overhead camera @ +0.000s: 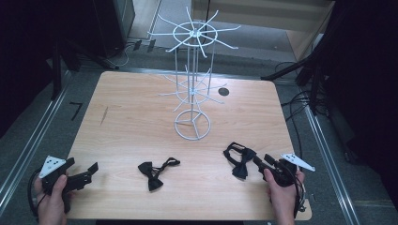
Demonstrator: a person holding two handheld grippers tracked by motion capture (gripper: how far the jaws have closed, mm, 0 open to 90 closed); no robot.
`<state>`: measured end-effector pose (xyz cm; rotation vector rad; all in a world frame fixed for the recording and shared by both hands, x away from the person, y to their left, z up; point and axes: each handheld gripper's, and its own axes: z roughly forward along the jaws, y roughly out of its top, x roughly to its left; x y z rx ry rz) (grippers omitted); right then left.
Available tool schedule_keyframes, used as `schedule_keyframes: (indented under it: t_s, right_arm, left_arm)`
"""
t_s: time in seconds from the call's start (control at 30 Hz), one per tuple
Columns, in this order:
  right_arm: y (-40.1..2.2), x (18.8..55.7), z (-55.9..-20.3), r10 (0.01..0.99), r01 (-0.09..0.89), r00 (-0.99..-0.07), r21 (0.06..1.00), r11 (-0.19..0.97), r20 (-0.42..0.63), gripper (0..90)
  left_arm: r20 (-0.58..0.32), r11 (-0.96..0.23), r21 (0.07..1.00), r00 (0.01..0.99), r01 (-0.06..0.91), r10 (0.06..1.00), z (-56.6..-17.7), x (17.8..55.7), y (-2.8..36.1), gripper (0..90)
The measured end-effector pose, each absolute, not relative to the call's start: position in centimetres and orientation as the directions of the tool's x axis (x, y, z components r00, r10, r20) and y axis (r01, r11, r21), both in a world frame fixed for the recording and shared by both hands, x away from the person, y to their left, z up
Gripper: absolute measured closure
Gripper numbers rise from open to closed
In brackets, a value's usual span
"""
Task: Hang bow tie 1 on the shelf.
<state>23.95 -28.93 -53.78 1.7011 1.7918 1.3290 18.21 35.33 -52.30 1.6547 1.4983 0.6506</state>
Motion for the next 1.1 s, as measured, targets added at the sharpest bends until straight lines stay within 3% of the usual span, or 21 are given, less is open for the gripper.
schedule_keyframes:
  t_s: [0.67,1.1]
  right_arm:
    - [-26.2,24.9,-54.3,0.914,0.635,-0.234,0.764,-0.116,0.333,42.0]
    - [-24.5,25.3,-54.8,0.933,0.667,-0.244,0.744,-0.037,0.265,41.2]
  left_arm:
    - [-0.133,0.015,0.822,0.167,0.569,0.977,-52.3,18.2,35.3,7.3]
    - [-0.136,0.017,0.82,0.165,0.572,0.977,-52.3,18.2,35.3,7.3]
